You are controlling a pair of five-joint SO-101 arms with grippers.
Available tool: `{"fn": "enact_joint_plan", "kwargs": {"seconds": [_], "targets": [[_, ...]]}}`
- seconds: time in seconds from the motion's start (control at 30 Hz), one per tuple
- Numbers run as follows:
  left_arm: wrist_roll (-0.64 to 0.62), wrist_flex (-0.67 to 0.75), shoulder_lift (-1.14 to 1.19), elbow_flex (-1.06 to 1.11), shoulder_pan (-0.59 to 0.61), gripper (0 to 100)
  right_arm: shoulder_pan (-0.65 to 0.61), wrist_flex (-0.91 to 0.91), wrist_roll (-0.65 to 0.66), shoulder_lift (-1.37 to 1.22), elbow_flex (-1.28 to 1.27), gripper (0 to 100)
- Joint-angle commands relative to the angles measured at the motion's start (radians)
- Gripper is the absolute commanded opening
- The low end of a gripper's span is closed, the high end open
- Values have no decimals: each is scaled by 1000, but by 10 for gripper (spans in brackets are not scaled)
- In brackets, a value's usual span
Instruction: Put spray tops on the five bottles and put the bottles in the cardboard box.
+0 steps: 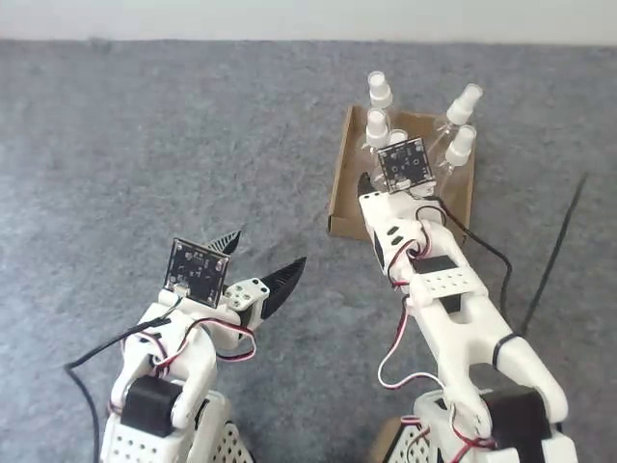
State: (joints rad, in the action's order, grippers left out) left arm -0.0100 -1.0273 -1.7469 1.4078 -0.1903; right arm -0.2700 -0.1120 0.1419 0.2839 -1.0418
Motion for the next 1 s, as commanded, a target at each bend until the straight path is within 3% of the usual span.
{"fn": "enact_joint_plan", "kwargs": {"seconds": [0.0,0.33,0.6,0.97], "targets": [[5,35,-11,13,0,322,-12,-5,2,-1,-8,153],[5,41,-11,21,0,322,-5,-12,2,7,-2,158],[5,41,-11,21,0,322,-21,67,2,96,-8,288],[5,41,-11,21,0,322,-25,81,2,150,18,292]]}}
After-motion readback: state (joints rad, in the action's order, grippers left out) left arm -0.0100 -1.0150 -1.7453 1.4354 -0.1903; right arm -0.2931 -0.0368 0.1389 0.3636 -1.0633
